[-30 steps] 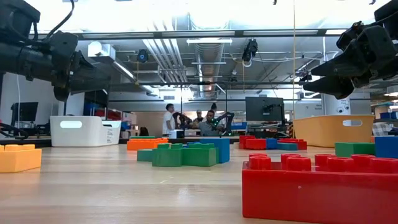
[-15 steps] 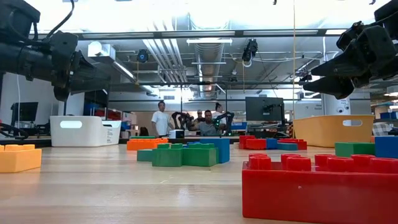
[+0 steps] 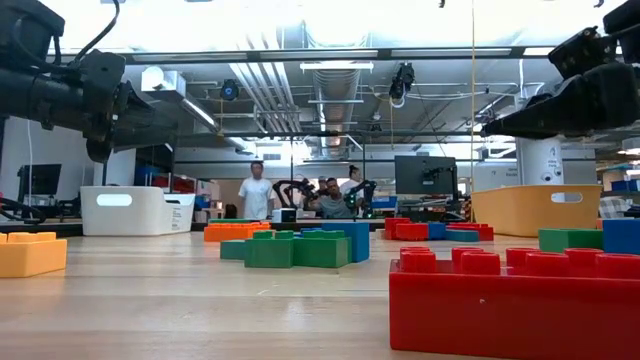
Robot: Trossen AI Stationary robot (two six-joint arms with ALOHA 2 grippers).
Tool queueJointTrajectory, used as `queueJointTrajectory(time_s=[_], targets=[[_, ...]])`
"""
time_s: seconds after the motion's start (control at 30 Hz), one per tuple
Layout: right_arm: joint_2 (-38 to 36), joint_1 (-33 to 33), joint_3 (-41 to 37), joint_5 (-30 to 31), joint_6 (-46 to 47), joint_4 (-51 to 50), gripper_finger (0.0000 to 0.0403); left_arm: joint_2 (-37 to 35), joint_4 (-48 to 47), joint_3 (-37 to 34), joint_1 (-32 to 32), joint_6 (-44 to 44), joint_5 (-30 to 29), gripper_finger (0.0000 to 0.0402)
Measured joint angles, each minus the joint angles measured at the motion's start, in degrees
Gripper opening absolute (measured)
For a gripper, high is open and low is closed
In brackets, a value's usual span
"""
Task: Sort blocks by size
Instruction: Put the top big red game piece into the yellow bin
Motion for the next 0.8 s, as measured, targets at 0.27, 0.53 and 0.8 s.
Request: queueJointTrajectory(time_s=[0.27,0.53,0.8], targets=[[-0.01,0.0,0.0,0.07,9.6,0.52,0.0343,0.0,0.01,-0.01,0.01,0.0,-0.02,0.0181],[-0.02,0.02,0.06,7.66,18.72,17.87,0.0343,0.22,16.47,-0.07,-0.09,1.12,6.69,0.0181],[4.58,0.0,13.78,19.21,28.07,3.87,0.0343,2.63,35.51,0.73,-0.04,5.0,12.27,0.0181]])
